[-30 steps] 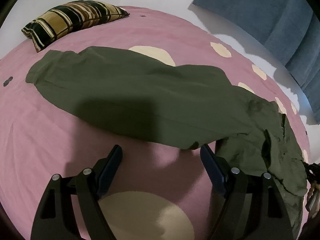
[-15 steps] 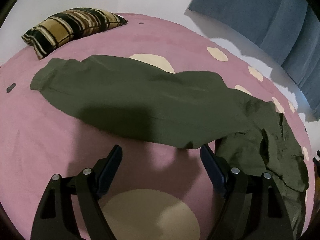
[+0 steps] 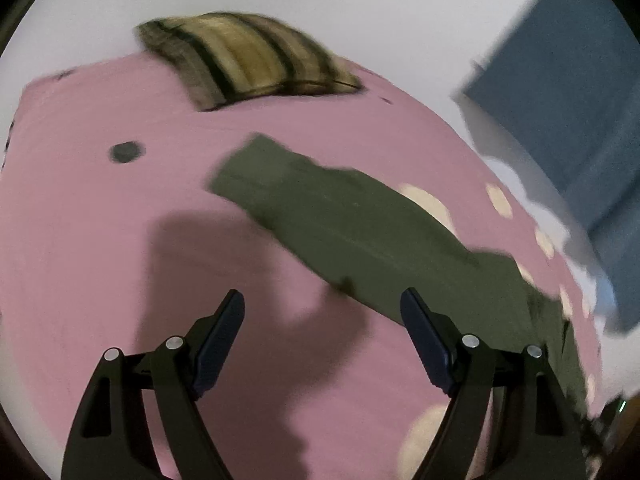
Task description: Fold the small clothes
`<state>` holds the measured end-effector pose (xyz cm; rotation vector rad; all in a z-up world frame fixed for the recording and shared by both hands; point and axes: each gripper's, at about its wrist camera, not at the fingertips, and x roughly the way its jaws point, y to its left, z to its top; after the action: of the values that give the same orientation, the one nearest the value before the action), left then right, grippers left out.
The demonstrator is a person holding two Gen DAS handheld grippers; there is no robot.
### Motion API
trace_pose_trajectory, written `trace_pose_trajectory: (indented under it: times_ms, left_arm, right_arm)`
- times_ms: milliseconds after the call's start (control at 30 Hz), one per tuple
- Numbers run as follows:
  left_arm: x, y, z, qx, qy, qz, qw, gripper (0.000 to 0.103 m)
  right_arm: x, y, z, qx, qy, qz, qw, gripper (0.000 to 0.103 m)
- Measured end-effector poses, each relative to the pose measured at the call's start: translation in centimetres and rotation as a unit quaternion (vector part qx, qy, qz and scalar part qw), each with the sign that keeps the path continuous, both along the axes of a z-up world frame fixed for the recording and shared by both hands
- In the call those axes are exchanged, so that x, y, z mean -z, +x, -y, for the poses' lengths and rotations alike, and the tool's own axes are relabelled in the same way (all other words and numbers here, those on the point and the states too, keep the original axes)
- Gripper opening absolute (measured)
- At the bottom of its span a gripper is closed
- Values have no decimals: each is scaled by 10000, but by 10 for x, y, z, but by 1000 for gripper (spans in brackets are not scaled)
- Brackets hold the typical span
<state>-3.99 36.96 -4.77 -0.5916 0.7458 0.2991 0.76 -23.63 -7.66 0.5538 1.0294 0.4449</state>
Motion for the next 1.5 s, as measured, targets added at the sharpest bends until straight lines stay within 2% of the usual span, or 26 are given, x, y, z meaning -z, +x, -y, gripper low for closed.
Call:
trace_pose_trajectory:
  times_ms: [100, 267, 400, 467, 533, 600, 633, 700, 833, 933, 1133, 1233, 1367, 1500]
  left_arm:
    - [8, 3, -34, -148, -461, 39, 9988, 79]
    - [29, 31, -56, -30, -1307, 60, 9914, 79]
    - [32, 51, -63, -158, -1532, 256, 9877, 79]
    - [34, 59, -68, -254, -1768, 356, 9833, 79]
    - [37, 65, -72, -389, -1921, 366, 9799, 73]
    - [39, 71, -71, -556, -1806, 167, 9818, 42]
    - [40, 72, -71, -666, -1714, 56, 9829, 35]
    - [41, 71, -71, -684, -1690, 20, 9832, 31]
    - [25, 65, -67, -698, -1416, 49, 9875, 28]
    - [-1, 62, -64, -646, -1149, 266, 9909, 27]
    - [-53, 56, -41, -464, -357, 669, 9960, 27]
    - [-71, 63, -25, -352, 92, 680, 9970, 27]
    - [-107, 74, 11, 61, 359, 908, 9952, 27]
    - [-148, 85, 81, 674, 904, 1155, 9869, 27]
  right_arm:
    - [2, 0, 0, 15, 60, -16, 10000, 55]
    - [2, -2, -5, -20, 11, 83, 10000, 59]
    - [2, -4, -6, -34, -37, 148, 9999, 60]
    - [2, -4, -6, -33, -38, 170, 9998, 62]
    - [2, -4, -5, -32, -10, 190, 9998, 64]
    - [3, -4, -6, -32, 12, 218, 9998, 66]
    - [2, -4, -7, -31, 1, 242, 9997, 66]
    - [2, -5, -8, -40, -18, 270, 9996, 68]
    - [1, -6, -9, -47, -28, 308, 9995, 69]
    - [2, -6, -9, -48, -25, 319, 9995, 69]
    - [2, -5, -9, -41, 6, 335, 9994, 69]
    - [2, -5, -8, -43, 35, 336, 9994, 70]
    - [0, -5, -6, -16, 55, 314, 9995, 70]
    - [-5, -9, -1, 139, 20, 231, 9996, 70]
